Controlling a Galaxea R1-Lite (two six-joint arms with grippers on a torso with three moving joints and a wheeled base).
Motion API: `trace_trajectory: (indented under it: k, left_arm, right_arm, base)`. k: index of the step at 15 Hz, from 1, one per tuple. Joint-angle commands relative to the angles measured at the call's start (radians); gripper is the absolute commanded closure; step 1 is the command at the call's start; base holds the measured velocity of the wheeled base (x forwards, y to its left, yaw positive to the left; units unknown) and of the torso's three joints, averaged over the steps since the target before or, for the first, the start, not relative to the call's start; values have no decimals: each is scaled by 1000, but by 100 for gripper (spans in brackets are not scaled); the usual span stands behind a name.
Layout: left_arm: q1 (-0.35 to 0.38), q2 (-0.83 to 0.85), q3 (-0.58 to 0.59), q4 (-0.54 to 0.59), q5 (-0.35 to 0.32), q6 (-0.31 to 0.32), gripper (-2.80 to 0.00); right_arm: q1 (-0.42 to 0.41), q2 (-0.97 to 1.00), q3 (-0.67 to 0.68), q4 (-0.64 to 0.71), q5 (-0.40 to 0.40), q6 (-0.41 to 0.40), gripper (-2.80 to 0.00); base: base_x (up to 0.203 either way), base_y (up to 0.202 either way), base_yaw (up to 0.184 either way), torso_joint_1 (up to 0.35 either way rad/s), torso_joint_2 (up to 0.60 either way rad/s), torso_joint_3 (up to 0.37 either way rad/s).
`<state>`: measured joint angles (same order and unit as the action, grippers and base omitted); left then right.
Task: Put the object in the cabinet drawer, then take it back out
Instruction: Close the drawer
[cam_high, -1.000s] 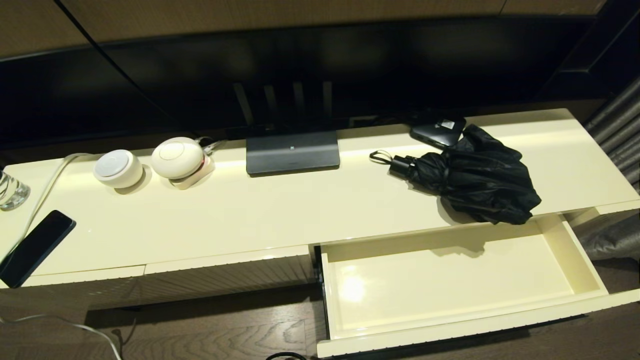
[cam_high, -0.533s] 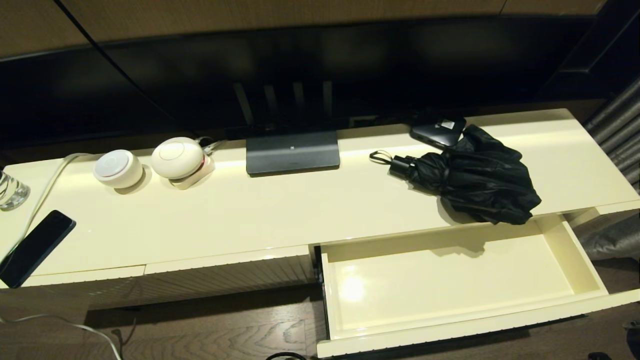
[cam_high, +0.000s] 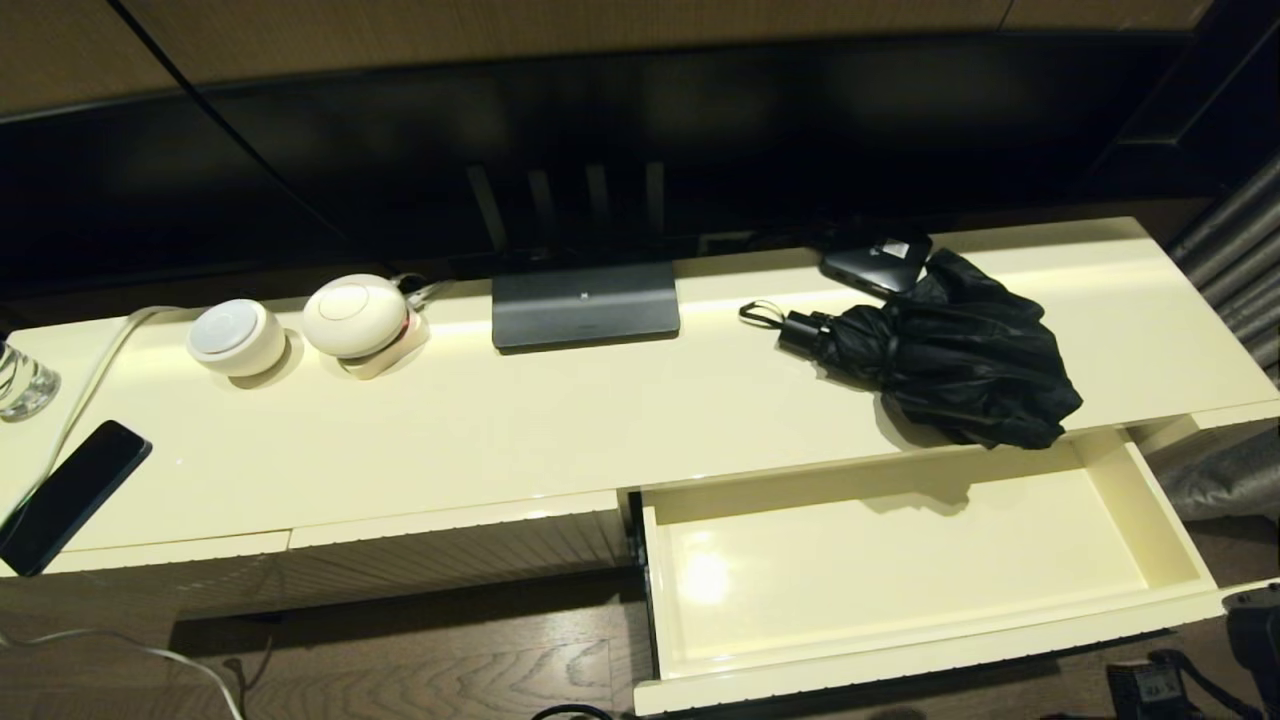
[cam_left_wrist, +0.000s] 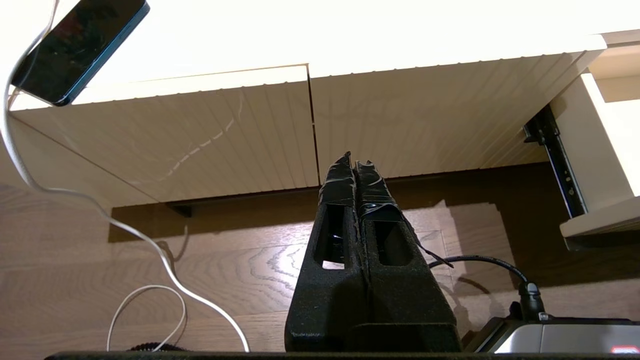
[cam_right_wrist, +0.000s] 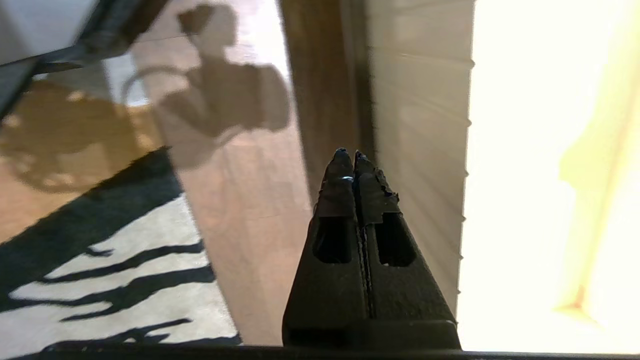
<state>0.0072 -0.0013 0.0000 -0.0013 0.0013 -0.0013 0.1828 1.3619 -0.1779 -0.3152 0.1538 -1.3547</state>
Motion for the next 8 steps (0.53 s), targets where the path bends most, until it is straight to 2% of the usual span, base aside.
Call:
trace_trajectory:
  k: [1, 5, 8]
  left_arm:
    - [0, 1, 3, 0, 0, 0, 0]
    - [0, 1, 3, 0, 0, 0, 0]
    - [0, 1, 3, 0, 0, 0, 0]
  right_arm:
    - [-5, 15, -3, -31, 1, -9, 0]
    - [-5, 41, -13, -39, 0, -9, 0]
    - [-8, 86, -11, -128, -9, -9, 0]
  base:
    - [0, 0, 0, 0, 0, 0]
    - [0, 0, 0, 0, 0, 0]
    - [0, 0, 0, 0, 0, 0]
